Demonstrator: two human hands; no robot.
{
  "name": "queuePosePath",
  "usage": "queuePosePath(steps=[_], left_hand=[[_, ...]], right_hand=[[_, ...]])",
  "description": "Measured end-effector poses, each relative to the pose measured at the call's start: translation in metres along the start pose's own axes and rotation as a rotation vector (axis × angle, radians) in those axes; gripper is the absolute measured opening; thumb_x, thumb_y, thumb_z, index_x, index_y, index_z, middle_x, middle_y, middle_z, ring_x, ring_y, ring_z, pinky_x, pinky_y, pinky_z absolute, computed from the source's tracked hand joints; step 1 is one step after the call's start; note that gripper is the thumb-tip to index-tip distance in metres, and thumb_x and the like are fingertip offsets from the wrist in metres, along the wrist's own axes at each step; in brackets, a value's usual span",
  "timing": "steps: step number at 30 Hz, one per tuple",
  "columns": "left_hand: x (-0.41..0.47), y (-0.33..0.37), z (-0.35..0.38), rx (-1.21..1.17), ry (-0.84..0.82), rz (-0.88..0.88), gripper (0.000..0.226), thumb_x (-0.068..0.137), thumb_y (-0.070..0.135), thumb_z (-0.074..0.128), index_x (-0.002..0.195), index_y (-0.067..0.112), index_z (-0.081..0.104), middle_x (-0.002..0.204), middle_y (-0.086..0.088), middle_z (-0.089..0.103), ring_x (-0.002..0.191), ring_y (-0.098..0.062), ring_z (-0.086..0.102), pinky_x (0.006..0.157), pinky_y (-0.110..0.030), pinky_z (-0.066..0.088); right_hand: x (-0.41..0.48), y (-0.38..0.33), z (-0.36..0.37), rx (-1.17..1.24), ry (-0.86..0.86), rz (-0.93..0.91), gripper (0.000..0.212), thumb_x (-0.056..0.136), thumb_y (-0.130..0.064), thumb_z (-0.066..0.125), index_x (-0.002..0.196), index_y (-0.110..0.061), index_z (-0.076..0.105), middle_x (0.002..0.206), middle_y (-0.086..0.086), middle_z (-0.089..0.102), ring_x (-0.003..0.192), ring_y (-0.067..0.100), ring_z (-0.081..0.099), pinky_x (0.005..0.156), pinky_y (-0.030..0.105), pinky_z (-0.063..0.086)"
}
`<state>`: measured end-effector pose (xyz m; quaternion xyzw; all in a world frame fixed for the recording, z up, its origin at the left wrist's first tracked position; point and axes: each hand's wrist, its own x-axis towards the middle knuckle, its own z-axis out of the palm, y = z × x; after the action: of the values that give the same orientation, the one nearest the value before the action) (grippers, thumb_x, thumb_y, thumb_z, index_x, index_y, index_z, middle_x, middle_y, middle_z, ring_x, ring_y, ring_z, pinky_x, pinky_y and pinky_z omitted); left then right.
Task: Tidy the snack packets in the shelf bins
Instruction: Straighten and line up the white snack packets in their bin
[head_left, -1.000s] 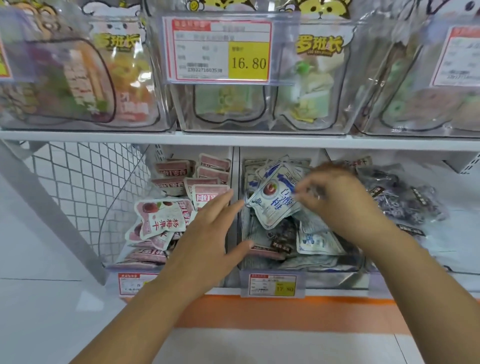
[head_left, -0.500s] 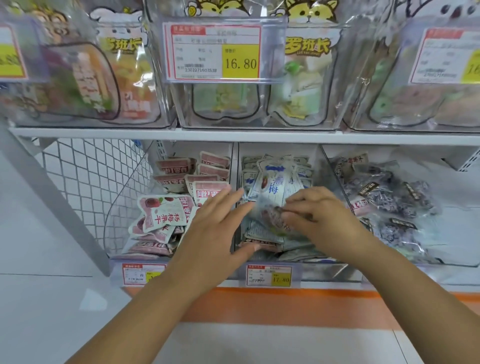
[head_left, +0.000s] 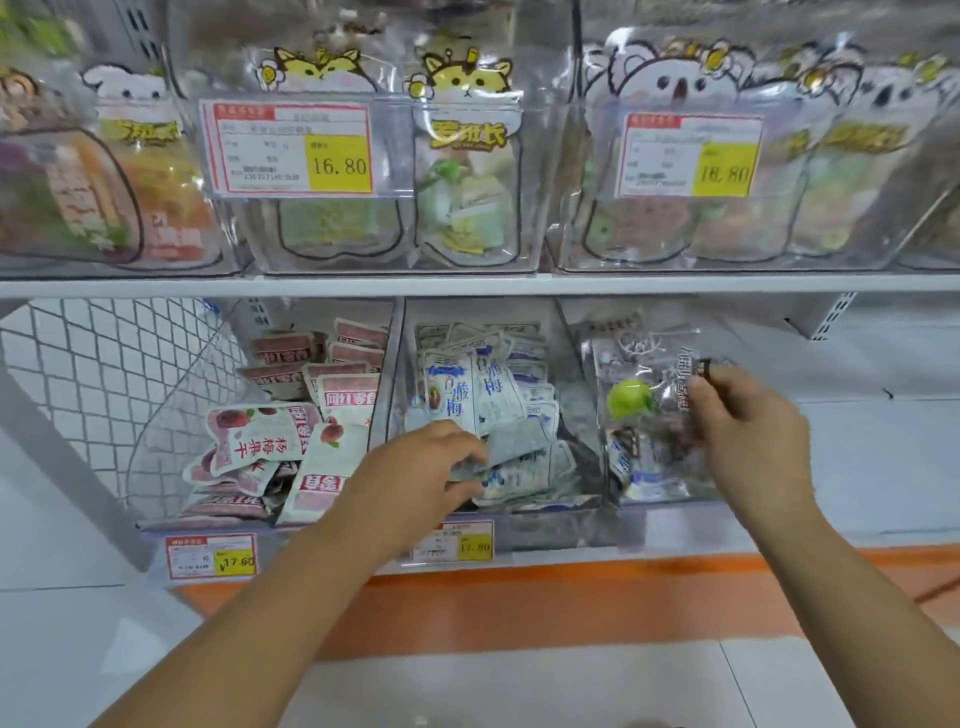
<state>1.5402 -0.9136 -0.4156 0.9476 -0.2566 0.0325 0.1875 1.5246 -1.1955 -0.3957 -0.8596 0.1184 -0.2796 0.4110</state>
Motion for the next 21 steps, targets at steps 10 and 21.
queuePosePath(steps=[10, 21], left_hand=[[0.000, -0.002, 0.000, -0.046, 0.101, 0.004, 0.036, 0.081, 0.033, 0.072, 0.117, 0.031, 0.065, 0.116, 0.017, 0.058, 0.106, -0.005, 0.054, 0.095, -0.025, 0.044], [-0.038, -0.041, -0.024, 0.029, 0.196, -0.068, 0.058, 0.084, 0.036, 0.069, 0.138, 0.024, 0.050, 0.143, 0.008, 0.045, 0.127, 0.007, 0.028, 0.107, -0.006, 0.010]], right_hand=[[0.020, 0.017, -0.006, -0.320, 0.017, -0.062, 0.028, 0.086, -0.023, 0.064, 0.111, -0.011, 0.066, 0.095, 0.013, 0.066, 0.101, 0.037, 0.053, 0.078, 0.035, 0.042], [-0.055, -0.062, 0.080, -0.203, -0.842, -0.527, 0.017, 0.091, -0.027, 0.061, 0.104, -0.026, 0.072, 0.096, -0.011, 0.067, 0.091, -0.001, 0.049, 0.079, 0.012, 0.039]])
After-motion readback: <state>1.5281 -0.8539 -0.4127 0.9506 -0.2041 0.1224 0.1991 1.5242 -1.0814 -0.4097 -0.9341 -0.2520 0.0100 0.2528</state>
